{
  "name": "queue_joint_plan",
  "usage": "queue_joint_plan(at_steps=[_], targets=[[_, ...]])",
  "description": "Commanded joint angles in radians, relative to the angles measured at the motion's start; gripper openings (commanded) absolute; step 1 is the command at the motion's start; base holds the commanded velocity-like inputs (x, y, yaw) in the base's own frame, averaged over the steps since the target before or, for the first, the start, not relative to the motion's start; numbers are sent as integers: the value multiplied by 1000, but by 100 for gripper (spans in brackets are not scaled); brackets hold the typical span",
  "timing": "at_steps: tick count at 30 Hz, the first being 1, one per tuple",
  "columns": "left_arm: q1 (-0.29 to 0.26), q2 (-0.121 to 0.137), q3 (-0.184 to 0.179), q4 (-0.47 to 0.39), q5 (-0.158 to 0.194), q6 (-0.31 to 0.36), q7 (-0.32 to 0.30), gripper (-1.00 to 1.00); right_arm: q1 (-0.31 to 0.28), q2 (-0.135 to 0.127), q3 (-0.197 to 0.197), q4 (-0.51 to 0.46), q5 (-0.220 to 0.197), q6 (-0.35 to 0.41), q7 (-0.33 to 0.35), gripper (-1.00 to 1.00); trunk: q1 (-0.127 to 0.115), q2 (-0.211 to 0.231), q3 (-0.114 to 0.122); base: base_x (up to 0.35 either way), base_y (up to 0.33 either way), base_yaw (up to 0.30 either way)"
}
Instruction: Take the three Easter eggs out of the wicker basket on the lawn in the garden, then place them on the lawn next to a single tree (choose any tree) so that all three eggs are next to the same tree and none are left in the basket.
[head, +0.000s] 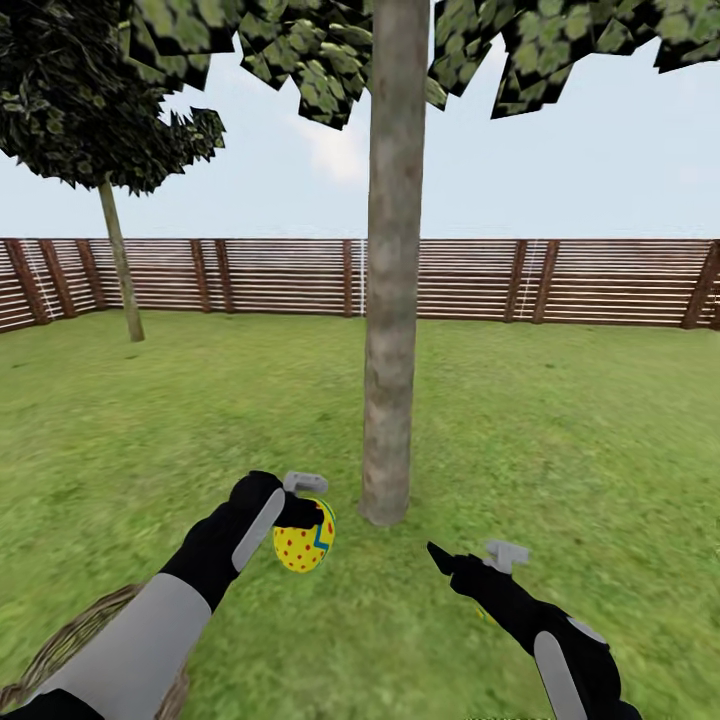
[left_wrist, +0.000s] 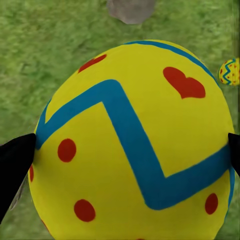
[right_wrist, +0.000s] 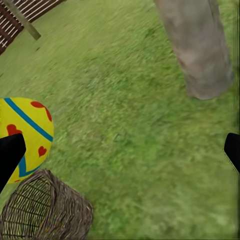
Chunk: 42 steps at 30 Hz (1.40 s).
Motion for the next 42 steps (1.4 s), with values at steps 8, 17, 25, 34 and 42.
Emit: queue_joint_plan(at_steps=[8, 17, 25, 34, 42], targets=[[-1, 1, -4, -1, 11, 3, 10, -100, -1, 1, -3, -1, -2, 7, 5, 100, -23, 41, 26, 0, 0, -237], [-1, 0, -4, 0, 9, 2, 11, -100, -1, 1, -3, -1, -2, 7, 5, 100, -57, 104, 63, 0, 0, -237], [-1, 0, -20, 1, 8, 1, 11, -100, -1, 1, -3, -1, -2, 7, 5, 100, -88, 160, 96, 0, 0, -238], [-1, 0, -45, 1, 7, 1, 11, -100, -1, 1, -3, 1, -2, 8, 4, 100, -123, 223, 134, 0, 0, -238], [-1, -1, -45, 1, 7, 1, 11, -100, -1, 1, -4, 9, -2, 7, 5, 100, -153, 279, 167, 0, 0, -238]])
